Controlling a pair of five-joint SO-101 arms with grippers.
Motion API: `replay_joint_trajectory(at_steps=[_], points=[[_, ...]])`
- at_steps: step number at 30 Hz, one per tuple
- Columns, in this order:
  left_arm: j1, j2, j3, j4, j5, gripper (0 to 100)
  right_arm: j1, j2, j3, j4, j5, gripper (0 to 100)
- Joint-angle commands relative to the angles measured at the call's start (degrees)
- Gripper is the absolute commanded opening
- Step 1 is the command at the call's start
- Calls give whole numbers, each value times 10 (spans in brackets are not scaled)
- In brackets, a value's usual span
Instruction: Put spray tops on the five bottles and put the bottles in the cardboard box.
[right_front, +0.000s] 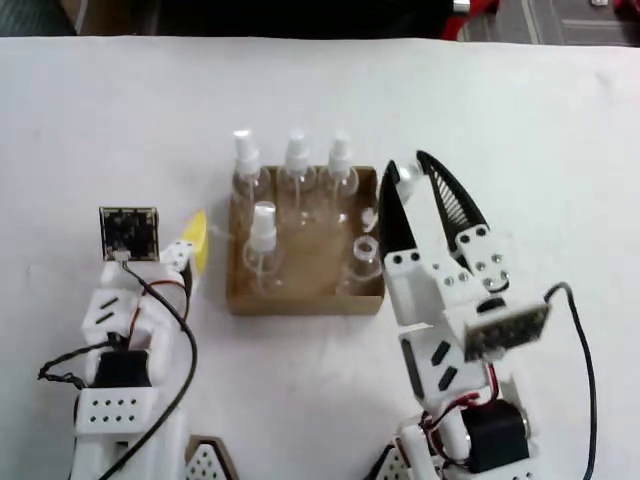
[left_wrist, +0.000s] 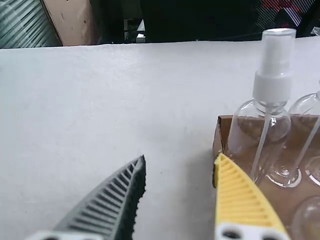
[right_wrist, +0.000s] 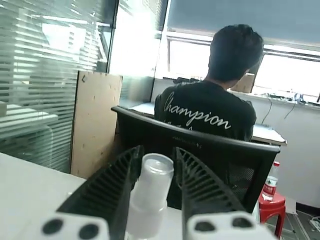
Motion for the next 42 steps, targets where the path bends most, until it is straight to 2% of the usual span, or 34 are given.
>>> replay_joint_trajectory(at_steps=[1, 6, 11, 42], points=[[-4, -11, -11, -14, -6, 207, -3, 0, -11, -29, -3, 17], [-4, -11, -11, -16, -6, 207, 0, 10, -31, -25, -1, 16], [-4, -11, -11, -17, -6, 207, -1, 7, -31, 28, -1, 16], [-4, -11, -10, -18, -6, 207, 0, -19, -14, 31, -1, 16]])
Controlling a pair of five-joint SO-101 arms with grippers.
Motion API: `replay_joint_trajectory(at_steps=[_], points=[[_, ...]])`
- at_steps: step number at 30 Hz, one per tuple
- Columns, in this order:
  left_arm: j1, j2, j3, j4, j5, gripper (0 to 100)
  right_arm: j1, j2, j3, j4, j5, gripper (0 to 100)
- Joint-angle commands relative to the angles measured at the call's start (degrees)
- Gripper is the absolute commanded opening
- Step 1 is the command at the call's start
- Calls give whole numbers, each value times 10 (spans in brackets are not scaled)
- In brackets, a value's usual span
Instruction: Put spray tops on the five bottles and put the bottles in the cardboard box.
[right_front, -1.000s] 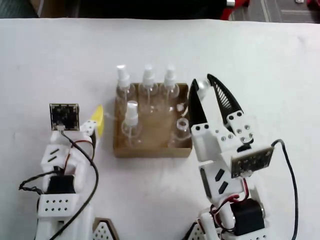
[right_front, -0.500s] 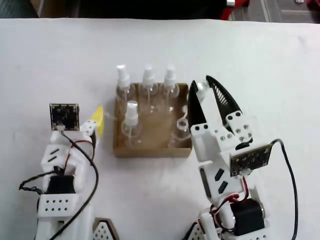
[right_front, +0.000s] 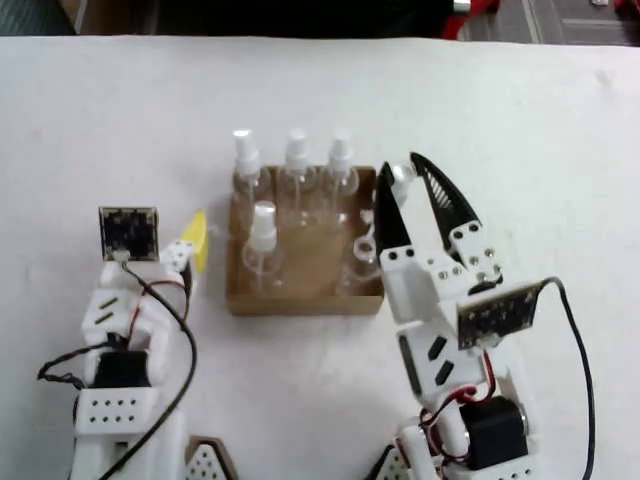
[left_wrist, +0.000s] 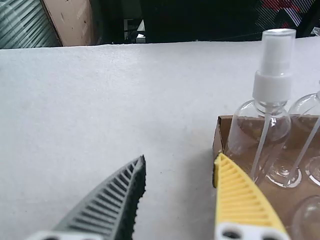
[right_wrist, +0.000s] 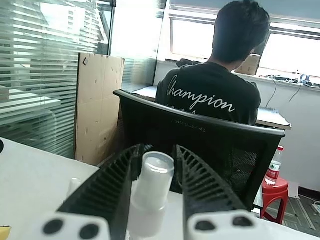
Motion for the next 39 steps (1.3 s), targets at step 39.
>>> replay_joint_trajectory(at_steps=[39], points=[[-4, -11, -9, -18, -6, 207, 1, -9, 292, -190, 0, 17]])
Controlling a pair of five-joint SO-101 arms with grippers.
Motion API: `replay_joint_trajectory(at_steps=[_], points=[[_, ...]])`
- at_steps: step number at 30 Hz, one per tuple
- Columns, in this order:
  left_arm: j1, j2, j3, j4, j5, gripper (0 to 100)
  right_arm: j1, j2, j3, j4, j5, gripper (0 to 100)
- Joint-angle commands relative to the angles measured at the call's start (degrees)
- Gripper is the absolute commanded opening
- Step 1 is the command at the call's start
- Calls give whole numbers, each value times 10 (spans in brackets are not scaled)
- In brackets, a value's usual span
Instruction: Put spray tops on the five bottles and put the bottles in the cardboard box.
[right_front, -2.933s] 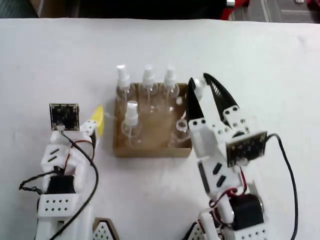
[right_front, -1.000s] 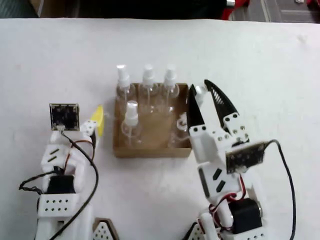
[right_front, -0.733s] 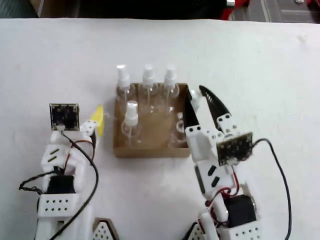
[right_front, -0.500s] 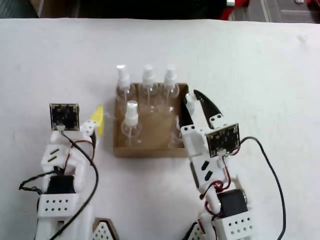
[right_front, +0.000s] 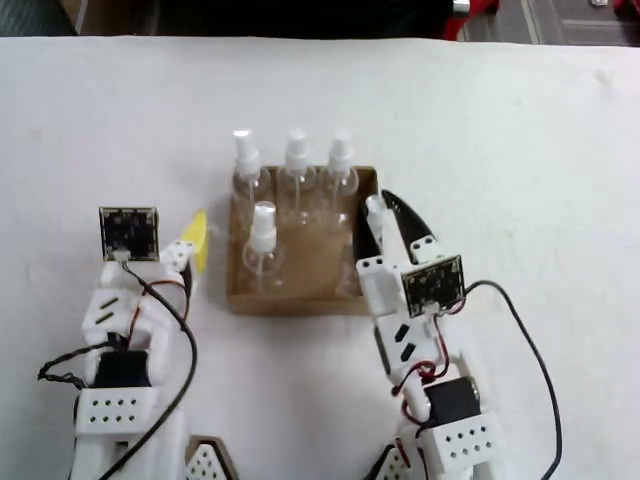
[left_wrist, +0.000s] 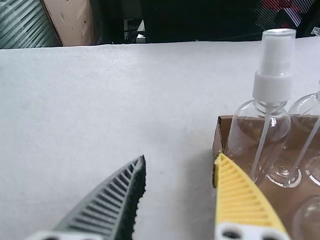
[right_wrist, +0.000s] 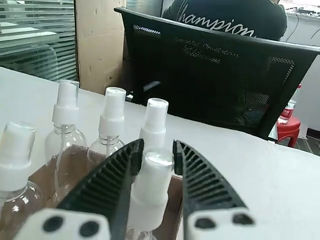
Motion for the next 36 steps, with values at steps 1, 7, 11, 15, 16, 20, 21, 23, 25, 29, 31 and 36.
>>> replay_joint_trajectory(at_steps=[1, 7, 11, 15, 16, 20, 21, 23, 25, 29, 31, 36], points=[[-4, -11, -9, -18, -6, 207, 1, -7, 1, -9, 0, 17], [-4, -11, -9, -18, -6, 207, 1, -7, 17, -6, 0, 17], [-4, -11, -9, -18, -6, 207, 0, -7, 18, -6, 0, 17], [-4, -11, -9, -18, -6, 207, 0, -7, 26, -6, 0, 17], [-4, -11, -9, -18, -6, 207, 0, -7, 27, -6, 0, 17], [-4, -11, -9, -18, -6, 207, 0, -7, 27, -6, 0, 17], [-4, -11, -9, -18, -6, 207, 0, -7, 27, -6, 0, 17], [-4, -11, -9, -18, -6, 207, 0, -7, 27, -6, 0, 17], [-4, -11, -9, -18, -6, 207, 0, -7, 26, -6, 0, 17], [-4, -11, -9, -18, -6, 207, 0, -22, 27, -5, 0, 17], [-4, -11, -9, -18, -6, 207, 1, -48, 28, 14, 0, 17], [-4, -11, -9, -18, -6, 207, -3, -142, 28, 101, -1, 17]])
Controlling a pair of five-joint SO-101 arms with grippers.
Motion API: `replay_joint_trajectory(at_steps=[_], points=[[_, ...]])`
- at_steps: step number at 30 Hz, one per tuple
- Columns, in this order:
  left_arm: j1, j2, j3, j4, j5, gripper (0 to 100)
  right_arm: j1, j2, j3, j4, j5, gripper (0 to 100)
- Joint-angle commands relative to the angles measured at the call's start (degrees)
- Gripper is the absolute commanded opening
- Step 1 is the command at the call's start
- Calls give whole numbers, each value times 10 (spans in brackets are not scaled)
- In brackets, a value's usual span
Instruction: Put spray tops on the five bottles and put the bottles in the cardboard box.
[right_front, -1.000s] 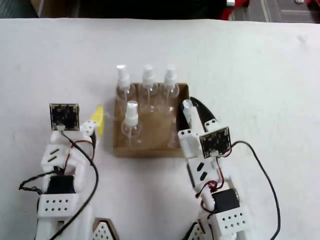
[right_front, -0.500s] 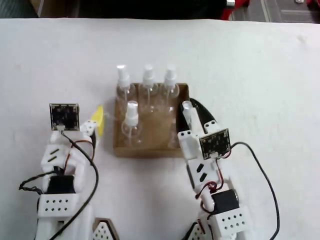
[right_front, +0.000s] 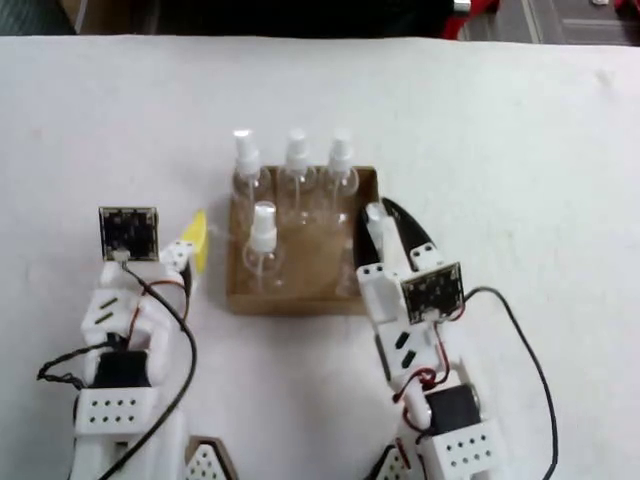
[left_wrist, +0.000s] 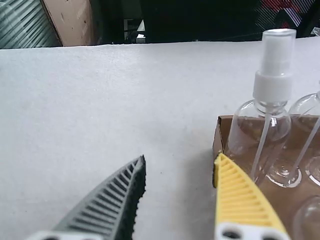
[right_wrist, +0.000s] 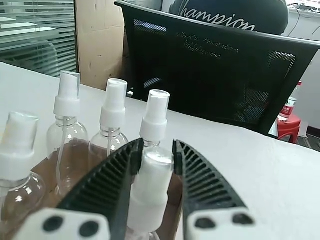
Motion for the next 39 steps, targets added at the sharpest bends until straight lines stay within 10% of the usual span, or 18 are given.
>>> replay_joint_trajectory(at_steps=[1, 31, 39], points=[[-4, -11, -9, -18, -6, 207, -3, -52, -4, 46, -1, 17], [-4, -11, -8, -15, -6, 207, 1, -40, 31, 58, 0, 21], [-4, -11, -8, -15, -6, 207, -4, -44, 31, 113, -4, 227]])
